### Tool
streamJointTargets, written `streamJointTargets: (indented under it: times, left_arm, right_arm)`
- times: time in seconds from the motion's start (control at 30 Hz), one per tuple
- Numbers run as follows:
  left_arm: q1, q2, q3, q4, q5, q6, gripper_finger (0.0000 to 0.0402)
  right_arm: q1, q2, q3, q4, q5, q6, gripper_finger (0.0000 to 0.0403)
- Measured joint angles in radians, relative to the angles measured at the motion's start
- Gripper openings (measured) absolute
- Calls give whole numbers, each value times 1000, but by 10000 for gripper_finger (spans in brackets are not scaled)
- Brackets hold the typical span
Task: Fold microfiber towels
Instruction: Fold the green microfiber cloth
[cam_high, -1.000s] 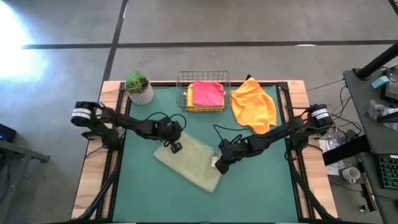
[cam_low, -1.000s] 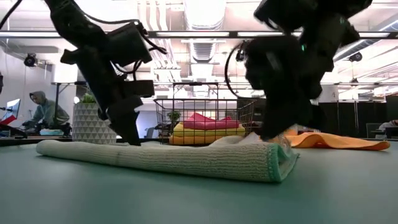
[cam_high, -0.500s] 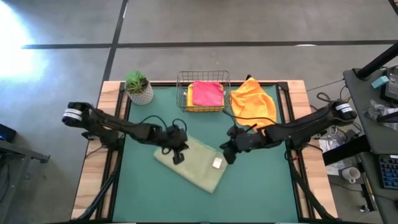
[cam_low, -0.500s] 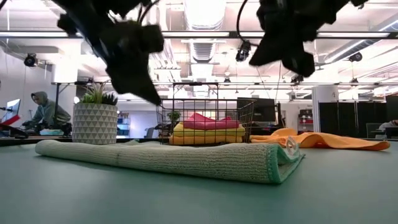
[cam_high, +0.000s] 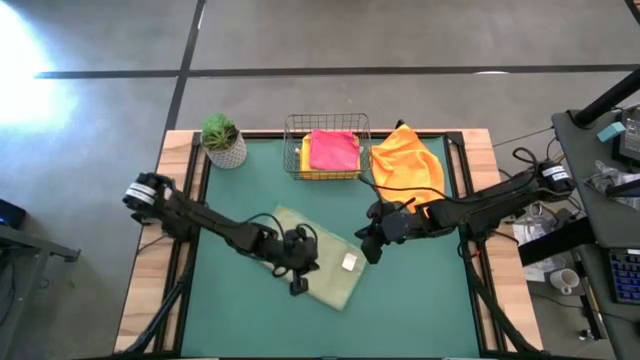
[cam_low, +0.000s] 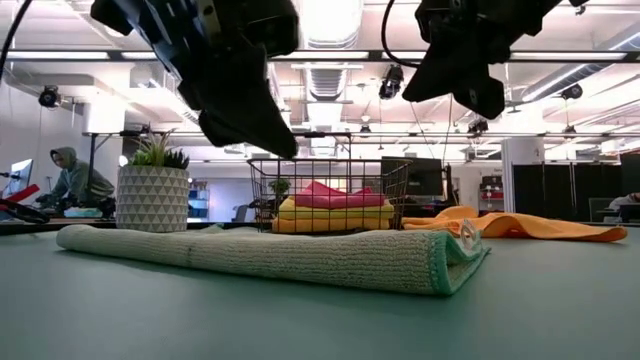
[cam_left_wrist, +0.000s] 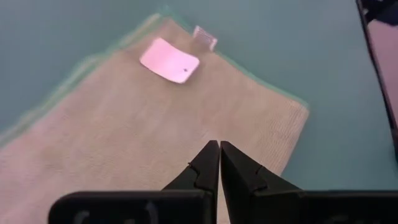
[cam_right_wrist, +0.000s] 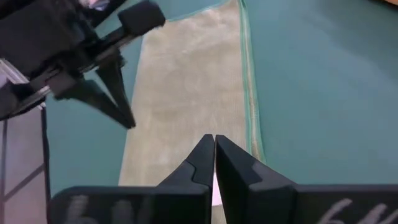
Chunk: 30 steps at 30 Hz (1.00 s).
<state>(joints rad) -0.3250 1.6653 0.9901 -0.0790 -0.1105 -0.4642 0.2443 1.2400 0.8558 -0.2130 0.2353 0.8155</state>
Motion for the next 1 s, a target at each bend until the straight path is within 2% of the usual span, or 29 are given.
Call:
streamJointTargets:
  times: [0.43,0.83,1.0]
  left_arm:
    - [-76,213,141,-6,-4,-5,0]
    - [-102,263,139,-20,0,-57,0]
    - [-103,257,138,-111,14,-57,0]
  right_arm:
    - [0,11,0,2,-3,-5,8]
    - [0,25,1,1,-6,-4,8]
    - [0,25,1,0,-6,-4,8]
